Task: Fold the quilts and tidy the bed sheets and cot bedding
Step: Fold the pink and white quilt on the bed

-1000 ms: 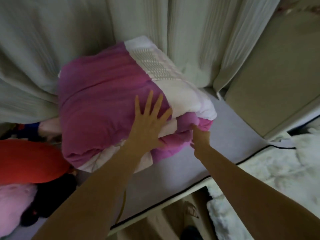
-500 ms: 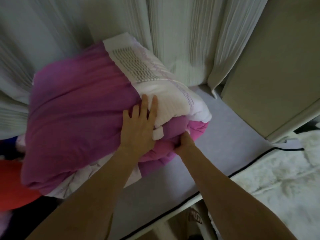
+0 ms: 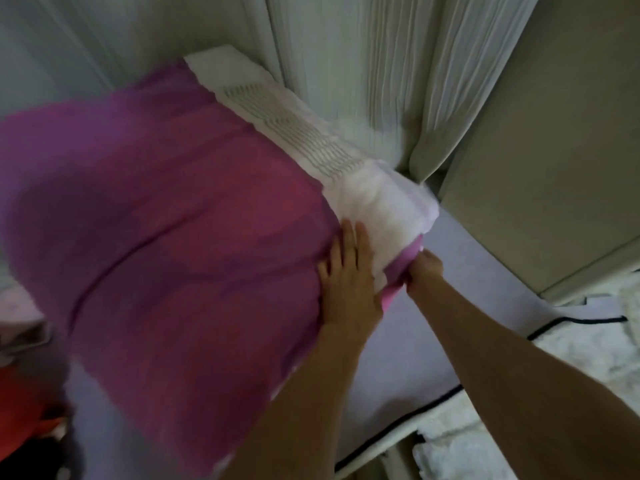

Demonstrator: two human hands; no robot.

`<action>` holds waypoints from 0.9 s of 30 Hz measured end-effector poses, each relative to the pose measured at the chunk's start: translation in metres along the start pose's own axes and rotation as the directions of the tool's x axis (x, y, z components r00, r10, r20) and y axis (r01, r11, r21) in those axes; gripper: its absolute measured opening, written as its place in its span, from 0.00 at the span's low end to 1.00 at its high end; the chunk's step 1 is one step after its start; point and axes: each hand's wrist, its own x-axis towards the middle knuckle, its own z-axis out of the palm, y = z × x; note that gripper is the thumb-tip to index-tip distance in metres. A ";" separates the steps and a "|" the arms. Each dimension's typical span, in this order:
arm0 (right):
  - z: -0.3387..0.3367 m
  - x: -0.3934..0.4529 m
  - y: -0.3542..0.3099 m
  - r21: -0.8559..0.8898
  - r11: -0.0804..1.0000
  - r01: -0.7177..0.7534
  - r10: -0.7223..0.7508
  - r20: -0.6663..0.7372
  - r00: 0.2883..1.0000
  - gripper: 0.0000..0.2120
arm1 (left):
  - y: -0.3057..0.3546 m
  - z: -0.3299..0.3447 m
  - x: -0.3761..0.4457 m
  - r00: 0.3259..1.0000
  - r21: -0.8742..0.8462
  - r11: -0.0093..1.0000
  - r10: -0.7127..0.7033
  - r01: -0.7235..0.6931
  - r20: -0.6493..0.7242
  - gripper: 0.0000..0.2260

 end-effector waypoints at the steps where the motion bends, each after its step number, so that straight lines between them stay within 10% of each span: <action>1: -0.010 0.006 0.007 -0.016 0.999 -0.043 0.044 0.017 0.999 0.11 | 0.003 0.010 0.003 1.000 -0.011 1.000 0.013 -0.013 0.015 0.50; 4: -0.032 0.004 0.008 -0.017 0.999 -0.050 0.051 0.032 0.998 0.10 | 0.017 0.009 0.014 0.995 -0.032 0.999 0.037 -0.034 0.090 0.48; 8: -0.009 -0.071 0.003 -0.329 0.867 0.375 -0.357 0.116 0.927 0.11 | 0.000 -0.032 0.016 0.978 -0.046 0.989 0.146 -0.141 0.147 0.43; 13: 0.004 -0.145 0.015 -0.454 0.683 0.573 -0.509 0.267 0.818 0.14 | -0.090 -0.102 -0.017 0.944 -0.241 0.918 0.330 -0.315 0.024 0.24; 17: 0.005 -0.161 0.028 -0.281 0.853 0.440 -0.365 0.280 0.888 0.24 | -0.145 -0.114 -0.085 0.961 -0.114 0.978 -0.195 0.175 -0.198 0.36; 20: 0.014 -0.183 0.060 -0.128 0.957 0.262 -0.205 0.345 0.916 0.43 | -0.155 -0.117 -0.116 0.659 -0.463 0.597 -0.751 0.655 -0.036 0.51; 22: 0.019 -0.189 0.074 -0.072 0.973 0.219 -0.187 0.308 0.933 0.49 | -0.159 -0.117 -0.131 0.415 -0.728 0.153 -0.889 0.668 0.194 0.54; 24: 0.023 -0.187 0.082 0.017 0.995 0.103 -0.104 0.252 0.962 0.51 | -0.164 -0.108 -0.152 0.353 -0.822 -0.067 -0.881 0.565 0.315 0.52; 27: 0.033 -0.187 0.072 -0.066 0.998 0.022 -0.001 0.304 0.953 0.48 | -0.164 -0.102 -0.160 0.380 -0.796 -0.131 -0.825 0.591 0.418 0.51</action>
